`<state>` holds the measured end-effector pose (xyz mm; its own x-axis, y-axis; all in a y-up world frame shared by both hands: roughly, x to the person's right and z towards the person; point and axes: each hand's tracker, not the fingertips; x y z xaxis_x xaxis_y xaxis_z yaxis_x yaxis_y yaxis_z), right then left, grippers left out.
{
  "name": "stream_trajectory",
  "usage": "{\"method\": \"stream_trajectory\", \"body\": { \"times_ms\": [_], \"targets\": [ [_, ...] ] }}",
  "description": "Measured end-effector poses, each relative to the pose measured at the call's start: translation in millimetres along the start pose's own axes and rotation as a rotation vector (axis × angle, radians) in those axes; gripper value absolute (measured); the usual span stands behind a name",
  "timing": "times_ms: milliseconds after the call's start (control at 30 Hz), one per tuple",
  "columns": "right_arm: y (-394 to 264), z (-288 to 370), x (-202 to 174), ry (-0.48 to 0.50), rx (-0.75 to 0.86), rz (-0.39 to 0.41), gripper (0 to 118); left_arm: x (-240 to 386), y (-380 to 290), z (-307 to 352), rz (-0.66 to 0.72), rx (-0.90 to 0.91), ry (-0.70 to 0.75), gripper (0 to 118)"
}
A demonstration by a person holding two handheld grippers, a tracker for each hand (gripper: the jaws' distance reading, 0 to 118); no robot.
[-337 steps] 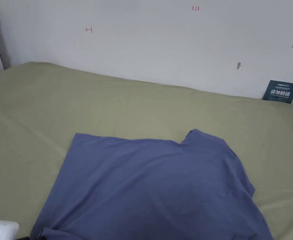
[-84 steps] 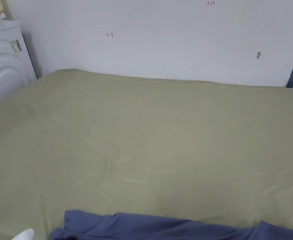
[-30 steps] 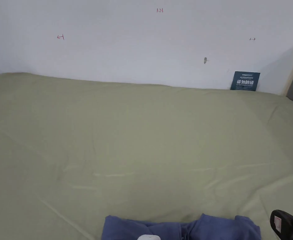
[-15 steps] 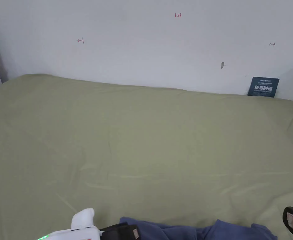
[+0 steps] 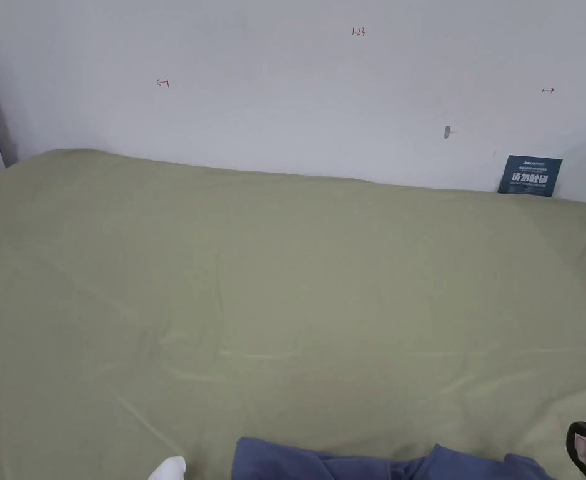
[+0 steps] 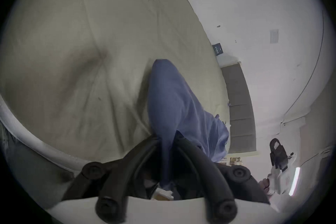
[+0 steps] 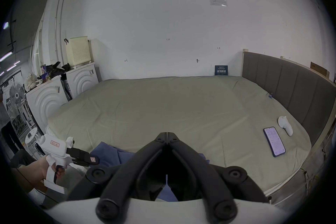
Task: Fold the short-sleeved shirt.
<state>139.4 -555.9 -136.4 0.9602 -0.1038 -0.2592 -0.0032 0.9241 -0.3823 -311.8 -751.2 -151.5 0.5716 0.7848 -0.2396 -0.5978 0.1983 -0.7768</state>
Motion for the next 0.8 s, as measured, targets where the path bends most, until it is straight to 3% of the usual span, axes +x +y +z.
{"method": "stream_trajectory", "body": {
  "times_ms": [67, 233, 500, 633, 800],
  "targets": [
    [0.6, -0.6, 1.8, -0.002, -0.003, -0.001, 0, 6.2, 7.7, 15.7, -0.088, 0.074, 0.065, 9],
    [4.9, -3.7, 7.0, -0.014, 0.006, 0.000, 0, 29.9, 41.5, 72.5, -0.156, 0.319, 0.134, 9],
    [9.8, -8.7, 5.5, -0.004, 0.030, -0.010, 0, 80.7, 66.5, 136.5, -0.470, 0.500, 0.524, 9],
    [8.6, -11.2, 6.7, -0.009, 0.026, -0.010, 0, 103.7, 41.8, 104.7, -0.496, 0.414, 0.451, 9],
    [5.7, -9.7, 11.4, -0.033, 0.009, -0.010, 0, 142.8, 3.3, 33.6, -0.681, 0.233, 0.321, 9]
  ]
}}
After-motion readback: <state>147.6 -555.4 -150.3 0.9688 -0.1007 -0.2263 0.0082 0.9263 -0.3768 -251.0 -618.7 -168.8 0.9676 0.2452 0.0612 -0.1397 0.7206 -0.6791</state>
